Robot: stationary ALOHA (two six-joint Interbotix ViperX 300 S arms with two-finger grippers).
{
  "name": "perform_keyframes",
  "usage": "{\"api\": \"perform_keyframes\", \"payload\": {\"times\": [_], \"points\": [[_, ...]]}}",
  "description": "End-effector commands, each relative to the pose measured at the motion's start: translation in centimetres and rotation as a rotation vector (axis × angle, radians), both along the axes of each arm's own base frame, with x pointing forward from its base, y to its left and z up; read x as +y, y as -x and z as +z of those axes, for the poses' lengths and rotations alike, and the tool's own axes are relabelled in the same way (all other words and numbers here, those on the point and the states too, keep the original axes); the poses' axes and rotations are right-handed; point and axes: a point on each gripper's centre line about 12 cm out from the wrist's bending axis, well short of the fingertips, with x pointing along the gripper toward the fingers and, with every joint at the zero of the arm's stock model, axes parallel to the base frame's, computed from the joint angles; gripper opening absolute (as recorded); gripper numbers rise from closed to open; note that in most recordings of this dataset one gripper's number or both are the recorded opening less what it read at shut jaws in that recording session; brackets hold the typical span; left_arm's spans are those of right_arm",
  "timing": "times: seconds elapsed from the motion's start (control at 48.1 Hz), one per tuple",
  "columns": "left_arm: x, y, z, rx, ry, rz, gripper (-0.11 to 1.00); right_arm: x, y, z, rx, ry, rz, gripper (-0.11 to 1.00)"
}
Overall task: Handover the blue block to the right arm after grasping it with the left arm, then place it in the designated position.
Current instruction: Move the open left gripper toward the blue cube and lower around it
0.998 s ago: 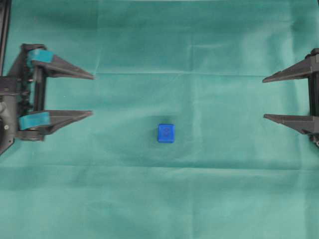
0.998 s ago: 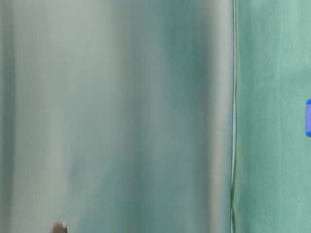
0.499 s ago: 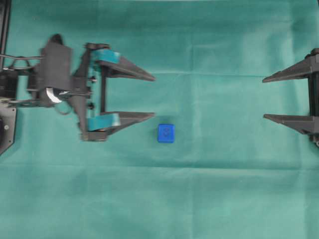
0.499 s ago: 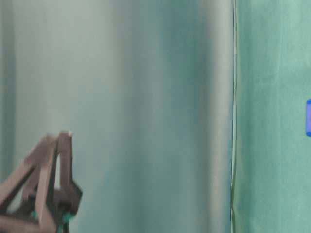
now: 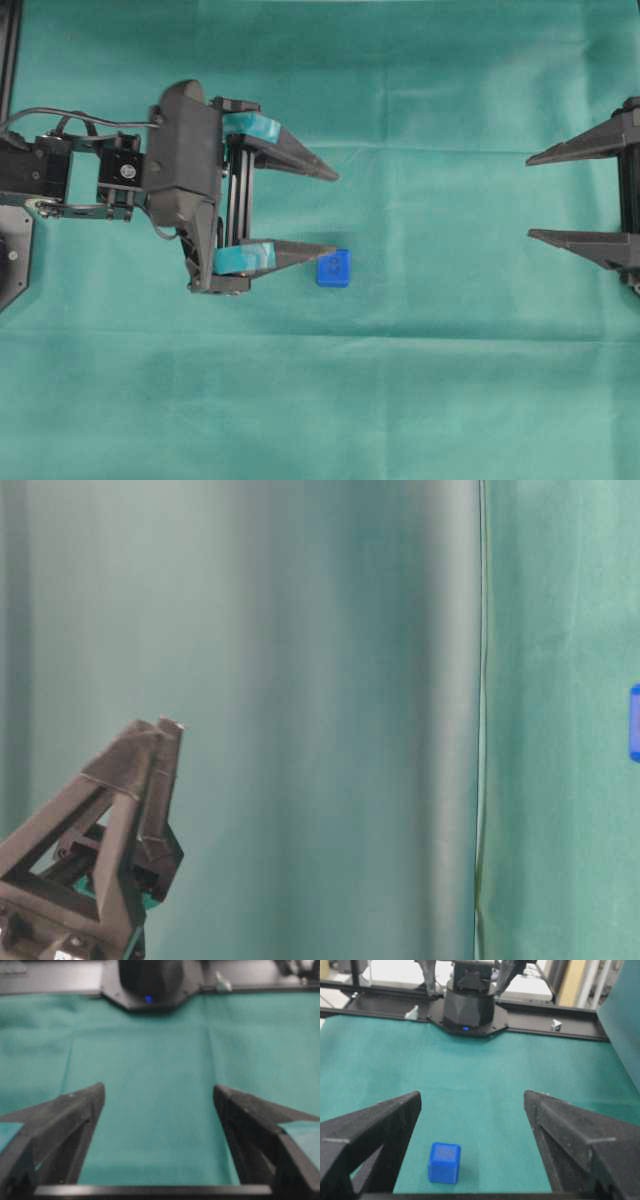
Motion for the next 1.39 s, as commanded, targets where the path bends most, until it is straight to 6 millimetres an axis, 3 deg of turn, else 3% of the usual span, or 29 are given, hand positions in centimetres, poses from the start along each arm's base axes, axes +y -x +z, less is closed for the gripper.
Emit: {"api": "perform_keyframes", "payload": {"times": [0.0,0.52,1.372], "points": [[-0.2,-0.3,1.1,0.037,0.005,-0.003,1.00,0.0,-0.3,1.0,-0.025,0.002,-0.001,0.93],[-0.3,-2.1,1.1,0.421,0.013,0.008,1.00,0.0,-0.4,0.8,-0.008,-0.003,-0.002,0.93],[-0.2,-2.2,1.2,0.410,0.012,0.009,1.00,0.0,-0.5,0.8,-0.003,-0.003,-0.002,0.93]]}}
